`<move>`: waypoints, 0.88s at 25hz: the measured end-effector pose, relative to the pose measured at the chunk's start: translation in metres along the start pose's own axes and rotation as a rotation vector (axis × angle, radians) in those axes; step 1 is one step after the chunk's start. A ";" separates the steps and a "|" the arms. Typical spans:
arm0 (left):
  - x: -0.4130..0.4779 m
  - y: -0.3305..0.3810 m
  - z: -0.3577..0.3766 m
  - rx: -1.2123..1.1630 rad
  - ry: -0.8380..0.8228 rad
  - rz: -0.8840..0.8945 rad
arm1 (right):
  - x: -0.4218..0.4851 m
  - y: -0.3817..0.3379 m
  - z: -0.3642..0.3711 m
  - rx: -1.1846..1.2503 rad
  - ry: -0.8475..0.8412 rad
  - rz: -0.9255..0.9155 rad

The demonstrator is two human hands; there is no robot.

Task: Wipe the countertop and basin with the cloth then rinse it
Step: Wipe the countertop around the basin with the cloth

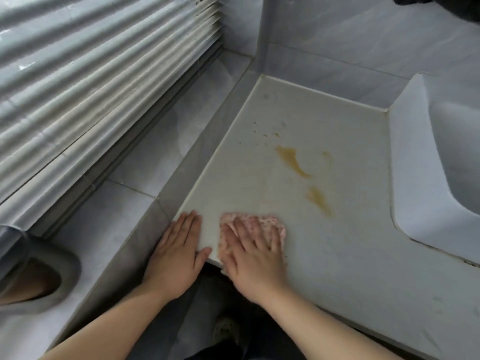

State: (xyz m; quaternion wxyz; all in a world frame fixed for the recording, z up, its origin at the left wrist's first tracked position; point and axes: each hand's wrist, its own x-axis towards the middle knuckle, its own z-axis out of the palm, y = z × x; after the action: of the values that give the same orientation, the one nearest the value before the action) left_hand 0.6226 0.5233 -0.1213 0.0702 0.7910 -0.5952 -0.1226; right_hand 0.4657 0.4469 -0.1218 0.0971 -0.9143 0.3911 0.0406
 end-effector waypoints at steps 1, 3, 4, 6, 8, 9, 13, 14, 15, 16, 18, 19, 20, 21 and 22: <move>-0.001 0.000 0.002 -0.038 0.025 -0.002 | 0.012 -0.011 -0.003 -0.007 0.028 -0.035; 0.000 0.000 0.003 -0.092 0.079 -0.018 | 0.046 -0.023 -0.012 0.007 0.033 -0.097; 0.000 0.001 0.001 -0.102 0.084 -0.029 | 0.061 -0.026 -0.013 0.049 -0.005 -0.106; 0.001 0.002 0.000 -0.117 0.073 -0.053 | 0.081 -0.028 -0.013 0.085 -0.060 -0.123; 0.001 0.004 0.000 -0.091 0.075 -0.066 | 0.085 -0.018 -0.016 0.046 -0.057 -0.140; 0.002 0.005 0.001 -0.053 0.074 -0.078 | 0.082 -0.009 -0.018 0.031 -0.055 -0.121; 0.020 0.026 0.001 0.066 0.114 -0.045 | 0.032 0.051 -0.012 -0.082 0.078 0.033; 0.030 0.032 0.001 0.075 0.100 -0.019 | 0.007 0.063 -0.011 -0.091 0.117 0.039; 0.041 0.039 0.003 0.079 0.070 0.007 | -0.019 0.074 -0.005 -0.088 0.108 0.035; 0.050 0.045 0.003 0.088 0.028 0.021 | -0.043 0.087 -0.002 -0.093 0.078 0.049; 0.061 0.052 0.005 0.140 -0.027 0.031 | -0.066 0.125 -0.003 -0.133 0.020 0.173; 0.063 0.053 0.006 0.162 -0.029 0.033 | -0.062 0.141 -0.009 -0.119 0.013 0.300; 0.063 0.053 0.007 0.173 -0.032 0.032 | -0.052 0.151 -0.014 -0.060 0.009 0.470; 0.062 0.052 0.008 0.180 -0.039 0.030 | -0.037 0.152 -0.018 0.012 0.047 0.633; 0.061 0.053 0.009 0.196 -0.053 0.025 | -0.022 0.139 -0.021 0.084 0.055 0.736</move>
State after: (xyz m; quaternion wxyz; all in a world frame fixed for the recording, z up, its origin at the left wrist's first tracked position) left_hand 0.5871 0.4504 -0.1226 -0.0216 0.7830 -0.6160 -0.0839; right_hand 0.3500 0.3638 -0.1187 0.1031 -0.7084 0.6975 0.0322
